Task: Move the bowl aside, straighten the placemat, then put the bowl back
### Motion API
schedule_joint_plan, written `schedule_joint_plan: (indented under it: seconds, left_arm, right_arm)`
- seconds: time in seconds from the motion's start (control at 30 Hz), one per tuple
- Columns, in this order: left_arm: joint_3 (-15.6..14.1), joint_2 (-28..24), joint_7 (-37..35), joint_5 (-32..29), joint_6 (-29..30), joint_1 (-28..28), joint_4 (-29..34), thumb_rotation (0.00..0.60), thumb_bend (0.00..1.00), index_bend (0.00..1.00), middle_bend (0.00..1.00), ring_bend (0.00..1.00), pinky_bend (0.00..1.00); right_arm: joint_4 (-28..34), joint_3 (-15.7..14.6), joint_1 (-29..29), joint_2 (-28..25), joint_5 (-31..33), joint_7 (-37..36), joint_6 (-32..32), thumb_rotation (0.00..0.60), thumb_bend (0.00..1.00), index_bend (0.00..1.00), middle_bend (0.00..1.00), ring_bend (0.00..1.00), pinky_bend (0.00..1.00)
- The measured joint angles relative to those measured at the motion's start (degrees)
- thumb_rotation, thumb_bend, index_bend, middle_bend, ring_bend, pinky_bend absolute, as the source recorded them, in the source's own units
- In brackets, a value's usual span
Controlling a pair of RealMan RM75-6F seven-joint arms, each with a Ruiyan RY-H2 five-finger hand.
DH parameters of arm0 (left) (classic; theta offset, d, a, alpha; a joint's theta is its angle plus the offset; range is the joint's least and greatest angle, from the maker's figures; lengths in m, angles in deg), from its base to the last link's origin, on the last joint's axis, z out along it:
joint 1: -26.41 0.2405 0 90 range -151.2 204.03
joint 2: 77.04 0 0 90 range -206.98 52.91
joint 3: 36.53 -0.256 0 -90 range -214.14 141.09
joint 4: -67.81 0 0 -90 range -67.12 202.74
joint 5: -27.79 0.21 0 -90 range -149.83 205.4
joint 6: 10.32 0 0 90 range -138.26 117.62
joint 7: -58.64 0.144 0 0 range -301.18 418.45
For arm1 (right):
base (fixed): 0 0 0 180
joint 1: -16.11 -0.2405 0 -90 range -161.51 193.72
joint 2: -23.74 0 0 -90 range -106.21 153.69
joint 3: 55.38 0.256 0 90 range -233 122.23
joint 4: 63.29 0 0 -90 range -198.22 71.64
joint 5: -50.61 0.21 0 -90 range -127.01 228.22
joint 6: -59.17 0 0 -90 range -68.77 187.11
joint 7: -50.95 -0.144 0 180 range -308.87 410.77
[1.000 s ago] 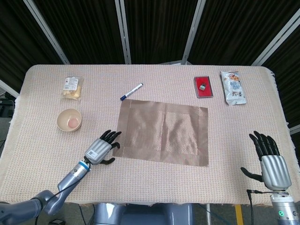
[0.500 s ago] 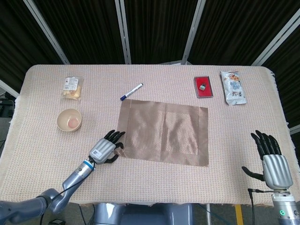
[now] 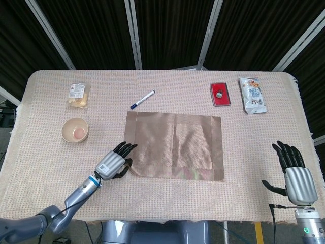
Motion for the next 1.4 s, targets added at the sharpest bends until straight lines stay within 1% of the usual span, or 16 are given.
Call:
schedule_joint_plan:
  seconds: [0.17, 0.33, 0.43, 0.63, 0.77, 0.87, 1.0, 1.1, 1.27, 1.4]
  left_arm:
    - [-2.0, -3.1, -0.3, 2.7, 2.3, 0.4, 4.5, 0.6, 0.51, 0.72, 0.0, 0.0, 0.0]
    - [-5.5, -7.4, 0.4, 7.4, 5.6, 1.0, 9.9, 0.6, 0.51, 0.73, 0.0, 0.0, 0.0]
    - [-7.6, -9.3, 1.2, 9.7, 6.5, 1.3, 11.8, 0.6, 0.51, 0.73, 0.0, 0.0, 0.0]
    - [-11.7, -11.7, 2.3, 14.1, 7.8, 1.9, 14.2, 0.6, 0.51, 0.73, 0.0, 0.0, 0.0]
    - [-14.0, -13.2, 3.4, 16.0, 7.8, 2.3, 14.5, 0.6, 0.51, 0.73, 0.0, 0.0, 0.0]
    - [-15.5, -14.9, 4.1, 16.3, 7.8, 3.1, 14.3, 0.6, 0.51, 0.73, 0.0, 0.0, 0.0]
    - [-16.1, -17.4, 3.9, 15.3, 8.1, 4.2, 12.8, 0.6, 0.51, 0.73, 0.0, 0.0, 0.0]
    - [-15.4, -18.1, 3.1, 13.4, 8.8, 5.2, 11.0, 0.6, 0.51, 0.73, 0.0, 0.0, 0.0]
    - [-13.7, -17.5, -0.9, 11.9, 9.7, 5.7, 8.5, 0.6, 0.51, 0.72, 0.0, 0.0, 0.0]
    - [-13.2, -16.5, -2.3, 12.4, 10.2, 5.9, 7.5, 0.6, 0.5, 0.72, 0.0, 0.0, 0.0]
  right_arm:
    - [0.1, -0.1, 0.1, 0.0, -0.3, 0.2, -0.1, 0.6, 0.0, 0.0, 0.0, 0.0, 0.0]
    - [0.3, -0.1, 0.2, 0.1, -0.5, 0.4, -0.2, 0.6, 0.0, 0.0, 0.0, 0.0, 0.0]
    - [0.4, -0.2, 0.2, 0.2, -0.7, 0.7, -0.1, 0.6, 0.0, 0.0, 0.0, 0.0, 0.0]
    - [0.6, -0.4, 0.4, 0.4, -1.1, 1.3, 0.0, 0.6, 0.0, 0.0, 0.0, 0.0, 0.0]
    - [0.7, -0.5, 0.5, 0.4, -1.3, 1.5, 0.0, 0.6, 0.0, 0.0, 0.0, 0.0, 0.0]
    - [0.7, -0.5, 0.6, 0.4, -1.3, 1.5, 0.0, 0.6, 0.0, 0.0, 0.0, 0.0, 0.0]
    - [0.9, -0.4, 0.6, 0.2, -1.4, 1.4, 0.2, 0.6, 0.0, 0.0, 0.0, 0.0, 0.0]
    - [1.1, -0.4, 0.7, 0.2, -1.6, 1.5, 0.2, 0.6, 0.0, 0.0, 0.0, 0.0, 0.0]
    - [1.5, -0.4, 0.7, 0.2, -1.7, 1.7, 0.1, 0.6, 0.0, 0.0, 0.0, 0.0, 0.0]
    - [1.6, -0.3, 0.8, 0.2, -1.7, 1.8, 0.2, 0.6, 0.0, 0.0, 0.0, 0.0, 0.0]
